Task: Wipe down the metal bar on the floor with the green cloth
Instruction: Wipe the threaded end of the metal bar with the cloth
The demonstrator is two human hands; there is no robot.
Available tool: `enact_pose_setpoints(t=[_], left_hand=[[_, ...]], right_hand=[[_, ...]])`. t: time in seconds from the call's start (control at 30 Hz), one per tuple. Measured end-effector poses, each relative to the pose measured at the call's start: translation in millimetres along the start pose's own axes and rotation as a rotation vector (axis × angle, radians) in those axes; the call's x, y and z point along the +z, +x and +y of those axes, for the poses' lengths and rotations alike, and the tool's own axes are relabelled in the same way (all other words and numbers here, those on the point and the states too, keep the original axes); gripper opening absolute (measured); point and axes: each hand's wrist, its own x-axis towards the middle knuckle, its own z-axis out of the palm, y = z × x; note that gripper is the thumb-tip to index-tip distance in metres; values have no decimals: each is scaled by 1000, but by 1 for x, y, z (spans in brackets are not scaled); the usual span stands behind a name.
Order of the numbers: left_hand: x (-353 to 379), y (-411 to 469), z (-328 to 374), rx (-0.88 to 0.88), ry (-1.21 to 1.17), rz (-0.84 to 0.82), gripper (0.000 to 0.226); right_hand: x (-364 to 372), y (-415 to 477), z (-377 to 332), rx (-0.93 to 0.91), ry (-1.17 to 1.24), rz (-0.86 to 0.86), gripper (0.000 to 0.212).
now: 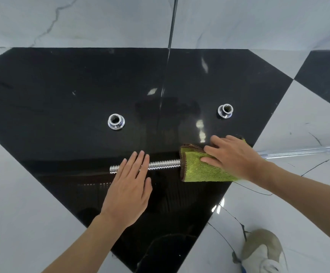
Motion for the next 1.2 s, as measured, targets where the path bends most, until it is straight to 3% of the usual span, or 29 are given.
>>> enact_pose_setpoints(t=[0.27, 0.4, 0.67, 0.9, 1.07, 1.2], left_hand=[[4, -16, 5, 11, 25, -6, 58], [7, -18, 14, -36, 32, 2, 60], [13, -14, 16, -52, 43, 39, 59], [16, -6, 23, -117, 38, 92, 59], [9, 5, 47, -264, 64, 73, 62], [9, 24, 77, -253, 61, 40, 62]], right_hand=[[-6, -36, 22, -8, -60, 21, 56], [-6, -33, 1, 89, -46, 10, 55], [6, 33, -63, 67, -48, 54, 46], [1, 15, -47, 99, -88, 36, 48], [-13, -22, -17, 146, -189, -9, 46], [-17, -52, 14, 203, -241, 34, 46]])
